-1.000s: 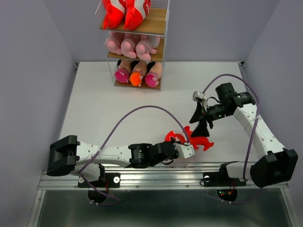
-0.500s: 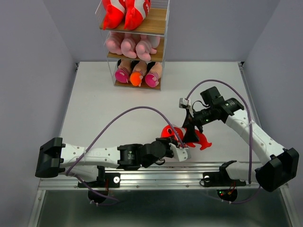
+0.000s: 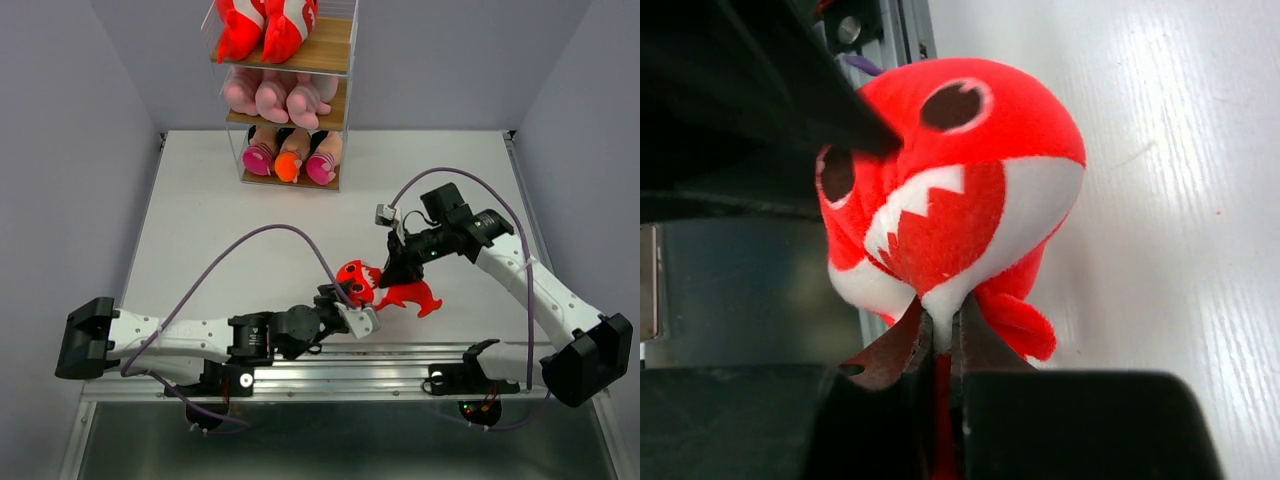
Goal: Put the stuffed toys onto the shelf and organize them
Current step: Pass the stuffed toy from the left arm to the right
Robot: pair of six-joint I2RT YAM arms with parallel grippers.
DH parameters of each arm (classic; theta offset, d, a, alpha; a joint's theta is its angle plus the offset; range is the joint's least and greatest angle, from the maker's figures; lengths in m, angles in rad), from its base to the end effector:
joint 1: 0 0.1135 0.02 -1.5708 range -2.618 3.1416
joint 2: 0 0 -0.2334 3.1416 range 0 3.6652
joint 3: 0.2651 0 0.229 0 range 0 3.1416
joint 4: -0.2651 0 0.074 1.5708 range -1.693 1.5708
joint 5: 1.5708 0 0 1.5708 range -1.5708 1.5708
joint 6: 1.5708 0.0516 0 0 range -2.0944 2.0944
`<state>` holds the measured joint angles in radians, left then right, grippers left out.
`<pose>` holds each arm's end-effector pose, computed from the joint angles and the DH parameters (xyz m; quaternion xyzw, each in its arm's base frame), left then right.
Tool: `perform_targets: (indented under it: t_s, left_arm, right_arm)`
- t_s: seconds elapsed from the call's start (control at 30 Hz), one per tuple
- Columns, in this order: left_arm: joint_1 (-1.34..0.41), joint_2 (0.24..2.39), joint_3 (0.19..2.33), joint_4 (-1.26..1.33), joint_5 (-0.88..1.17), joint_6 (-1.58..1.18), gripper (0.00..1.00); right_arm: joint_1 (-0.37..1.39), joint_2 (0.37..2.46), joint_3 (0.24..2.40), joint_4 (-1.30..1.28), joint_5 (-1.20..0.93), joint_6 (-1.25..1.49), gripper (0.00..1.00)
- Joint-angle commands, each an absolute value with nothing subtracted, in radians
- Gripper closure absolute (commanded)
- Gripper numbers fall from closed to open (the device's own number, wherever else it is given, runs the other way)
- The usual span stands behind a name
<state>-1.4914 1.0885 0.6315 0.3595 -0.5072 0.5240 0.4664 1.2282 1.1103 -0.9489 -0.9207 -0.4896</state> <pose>0.0452 -0.2523 0.2650 0.5164 0.5253 -0.1379 0.6621 0.1771 0.1351 0.2748 -0.4975 0.7194 0.4276 0.2284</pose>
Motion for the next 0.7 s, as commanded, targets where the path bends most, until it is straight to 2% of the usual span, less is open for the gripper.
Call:
perform_targets:
  t_s: [0.0, 0.03, 0.1, 0.23, 0.33, 0.37, 0.5, 0.67]
  left_arm:
    - [-1.497, 0.967, 0.572, 0.635, -0.63, 0.364, 0.35]
    - [-1.497, 0.931, 0.54, 0.664, -0.649, 0.289, 0.1]
    - [-1.494, 0.891, 0.506, 0.696, -0.689, 0.217, 0.01]
    - [-1.462, 0.757, 0.45, 0.695, -0.761, 0.001, 0.01]
    - [-1.381, 0.69, 0.454, 0.55, -0.718, -0.291, 0.01]
    - [-1.294, 0.657, 0.454, 0.488, -0.631, -0.424, 0.01]
    - [-1.065, 0.641, 0.463, 0.419, -0.381, -0.656, 0.01]
    - [-0.928, 0.847, 0.602, 0.379, -0.193, -0.808, 0.01]
  right_arm:
    - [0.462, 1.18, 1.134, -0.91, -0.825, -0.453, 0.99]
    - [0.462, 1.161, 1.141, -0.887, -0.778, -0.428, 0.99]
    - [0.462, 1.141, 1.149, -0.861, -0.717, -0.404, 0.99]
    - [0.462, 1.086, 1.172, -0.754, -0.502, -0.33, 0.99]
    - [0.462, 1.042, 1.157, -0.677, -0.392, -0.267, 0.99]
    - [0.462, 1.008, 1.146, -0.619, -0.335, -0.246, 0.99]
    - [0.462, 0.991, 1.121, -0.561, -0.259, -0.216, 0.99]
    - [0.462, 0.965, 1.085, -0.517, -0.29, -0.216, 0.99]
